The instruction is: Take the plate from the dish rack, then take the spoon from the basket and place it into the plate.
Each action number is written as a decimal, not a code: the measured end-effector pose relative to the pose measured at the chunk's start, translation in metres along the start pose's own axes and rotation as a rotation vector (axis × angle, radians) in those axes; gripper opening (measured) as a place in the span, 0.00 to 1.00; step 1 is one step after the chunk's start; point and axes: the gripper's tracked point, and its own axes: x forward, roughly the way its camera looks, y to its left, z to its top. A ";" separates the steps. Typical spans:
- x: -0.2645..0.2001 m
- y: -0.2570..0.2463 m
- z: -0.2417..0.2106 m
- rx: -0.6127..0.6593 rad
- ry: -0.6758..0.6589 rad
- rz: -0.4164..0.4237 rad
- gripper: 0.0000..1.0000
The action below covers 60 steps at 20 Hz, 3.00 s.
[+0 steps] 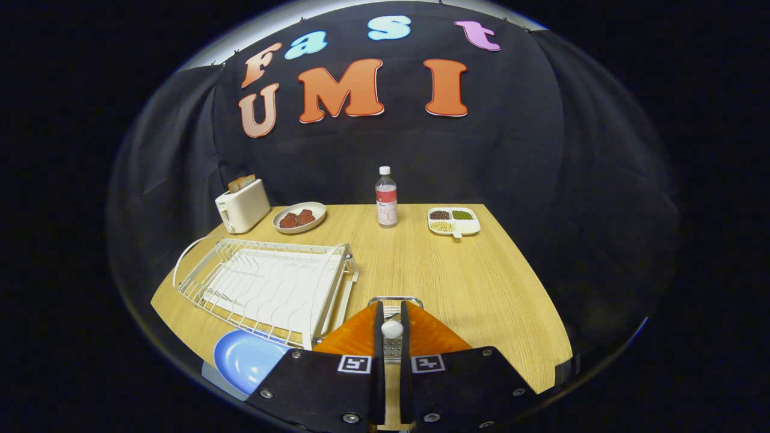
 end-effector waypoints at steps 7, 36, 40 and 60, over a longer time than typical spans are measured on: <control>-0.039 0.018 0.036 0.007 -0.048 0.073 0.10; -0.059 0.236 -0.074 -0.082 0.214 0.603 0.09; -0.052 0.242 -0.087 -0.102 0.231 0.595 0.10; -0.048 0.177 -0.162 0.014 0.407 0.463 0.24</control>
